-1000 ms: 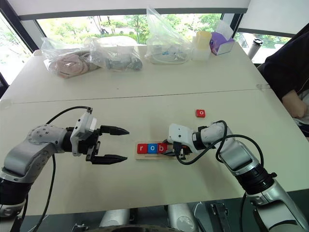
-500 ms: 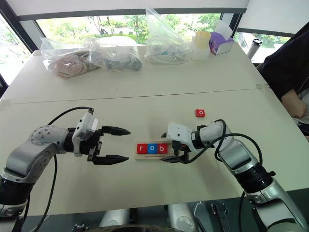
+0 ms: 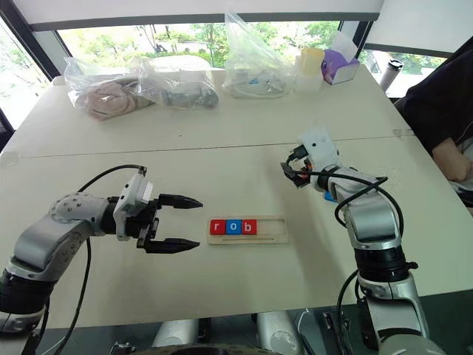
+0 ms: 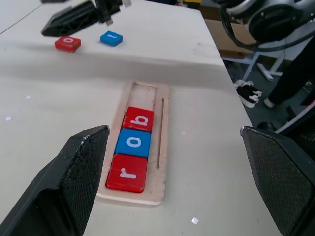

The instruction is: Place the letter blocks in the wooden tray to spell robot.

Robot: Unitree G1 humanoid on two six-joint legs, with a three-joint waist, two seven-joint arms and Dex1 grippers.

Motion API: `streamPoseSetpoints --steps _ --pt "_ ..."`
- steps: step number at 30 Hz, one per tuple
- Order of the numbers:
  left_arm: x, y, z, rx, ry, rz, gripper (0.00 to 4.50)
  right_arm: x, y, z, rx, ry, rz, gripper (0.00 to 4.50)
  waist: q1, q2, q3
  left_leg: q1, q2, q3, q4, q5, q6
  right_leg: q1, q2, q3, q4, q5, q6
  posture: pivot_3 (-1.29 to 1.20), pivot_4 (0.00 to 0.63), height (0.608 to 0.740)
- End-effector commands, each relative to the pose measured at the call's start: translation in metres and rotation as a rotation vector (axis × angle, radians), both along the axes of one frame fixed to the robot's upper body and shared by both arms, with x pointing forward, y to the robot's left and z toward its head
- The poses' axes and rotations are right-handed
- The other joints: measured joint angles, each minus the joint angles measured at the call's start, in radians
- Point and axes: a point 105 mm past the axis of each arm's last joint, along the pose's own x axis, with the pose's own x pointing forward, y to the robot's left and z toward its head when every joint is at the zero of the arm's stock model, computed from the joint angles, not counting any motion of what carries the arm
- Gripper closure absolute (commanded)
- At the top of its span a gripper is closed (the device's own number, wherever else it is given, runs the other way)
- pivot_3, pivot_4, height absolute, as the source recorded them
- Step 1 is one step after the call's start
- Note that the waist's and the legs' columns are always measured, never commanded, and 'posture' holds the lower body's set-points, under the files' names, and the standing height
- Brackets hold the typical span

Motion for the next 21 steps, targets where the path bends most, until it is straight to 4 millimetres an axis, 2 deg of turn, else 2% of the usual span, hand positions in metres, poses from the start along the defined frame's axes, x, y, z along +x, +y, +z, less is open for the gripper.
streamPoseSetpoints --steps 1,8,15,18,21 --pt "0.001 -0.003 0.005 0.001 -0.035 -0.021 0.00 0.001 -0.008 0.009 0.039 -0.053 -0.107 0.07 -0.002 0.000 0.000 0.000 0.000 0.000 0.000 0.000 0.000 0.000 0.000 0.000 0.000 0.000 0.000 0.00 0.150 0.740" --pt "0.003 -0.002 0.004 0.003 -0.038 -0.014 0.00 0.004 -0.015 -0.009 0.115 -0.007 -0.206 0.07 -0.001 0.000 0.000 0.000 0.000 0.001 0.000 0.000 0.000 -0.001 0.000 0.001 0.001 0.000 0.000 0.00 0.150 0.740" --pt "0.004 -0.002 0.004 0.000 -0.047 0.002 0.00 0.007 -0.010 -0.023 0.232 0.067 -0.233 0.07 -0.001 0.000 0.000 0.000 0.000 0.001 0.000 0.000 0.000 -0.001 0.000 0.001 0.001 0.000 0.000 0.00 0.150 0.740" --pt "0.005 -0.003 0.004 0.000 -0.051 0.006 0.00 0.009 -0.010 -0.022 0.237 0.061 -0.232 1.35 -0.003 0.000 0.000 0.000 0.000 0.001 0.000 0.000 0.000 -0.001 0.000 0.001 0.001 0.000 0.000 0.00 0.150 0.740" --pt "0.006 -0.004 0.005 -0.003 -0.054 0.010 0.00 0.009 -0.009 -0.019 0.242 0.049 -0.229 2.94 -0.002 0.000 0.000 0.000 0.000 0.001 -0.001 0.000 0.000 -0.001 0.000 0.001 0.001 0.000 0.000 0.00 0.150 0.740"
